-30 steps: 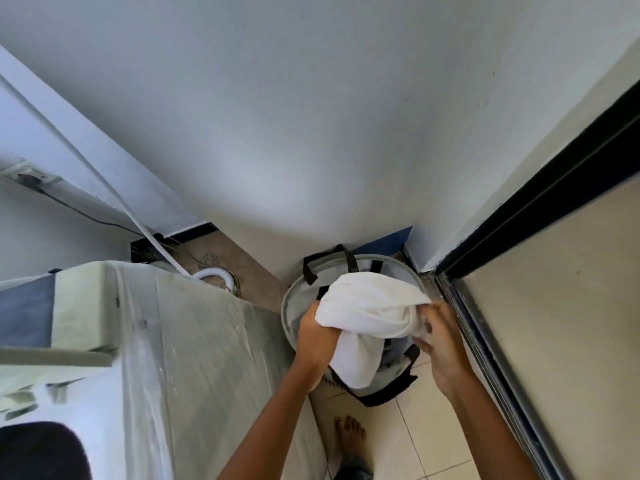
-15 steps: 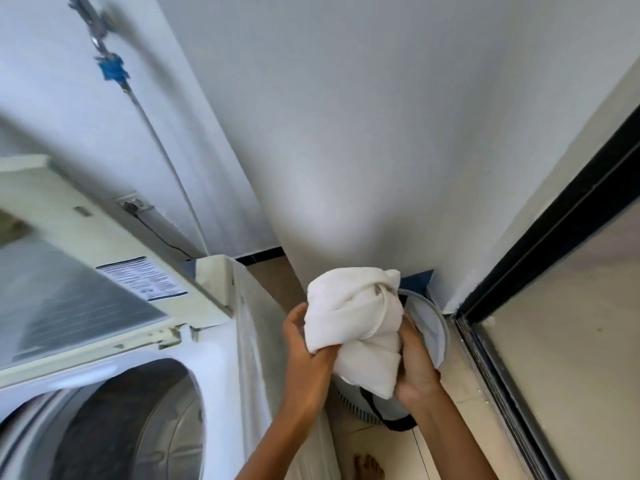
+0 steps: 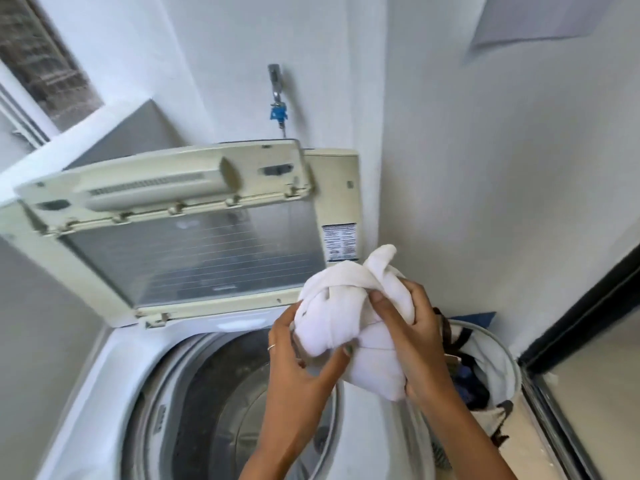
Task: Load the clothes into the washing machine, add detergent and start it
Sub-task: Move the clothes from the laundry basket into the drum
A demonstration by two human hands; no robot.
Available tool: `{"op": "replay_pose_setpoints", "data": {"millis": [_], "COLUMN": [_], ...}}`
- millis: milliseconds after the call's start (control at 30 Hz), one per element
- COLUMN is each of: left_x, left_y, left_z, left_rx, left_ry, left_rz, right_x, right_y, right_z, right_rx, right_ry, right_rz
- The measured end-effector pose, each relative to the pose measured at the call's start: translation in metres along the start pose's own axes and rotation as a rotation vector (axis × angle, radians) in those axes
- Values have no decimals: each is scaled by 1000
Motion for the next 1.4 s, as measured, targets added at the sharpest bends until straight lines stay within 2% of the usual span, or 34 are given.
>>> {"op": "replay_pose_setpoints", "data": {"millis": [133,267,367,467,633,733,800,833,967,1067,1233,1400], "left_x": [20,36,35,21,10,2,-6,-8,-8,-19,-36,-46], "left_y": [81,141,178,207,227,235,240,239,216,212,217,235], "left_z": [0,-10,-8,-4,-11,-5,-9,-17,-61,-57,-46,-62], "left_rx": [5,37,21,-94,-46,113,214,240,312,344,430,390], "left_ry": [-42,-97,-61,-33,-71,12,-6,-50,-322,-239,-134,-197], "left_rz": [-55,-23,8,-10,-19,-125,-165,-147,121,80,2,-38], "right_x": [40,72,87,92,90,90,88,86,95,100,77,65], "right_y": [-62,-114,-148,-174,-200,-212,-218,-221,-238,-246,-233,-221], "right_z": [11,16,20,23,30,32,30,29,26,28,54,81], "right_rx": [69,121,157,187,166,101,105,119,144,91,315,433], "right_ry": [51,99,103,97,82,35,23,10,-83,-123,131,333], "right_rz": [82,87,141,184,166,267,354,391,603,629,488,449]}}
Point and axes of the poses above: each hand's wrist, its own x-axis away from the middle knuckle, its own y-axis out of the back of the hand, z = x × y, the point moved 8 cm from there along -x, towards the middle knuckle, and after that the axes turned 7 degrees about y, right-handed, at the moved point
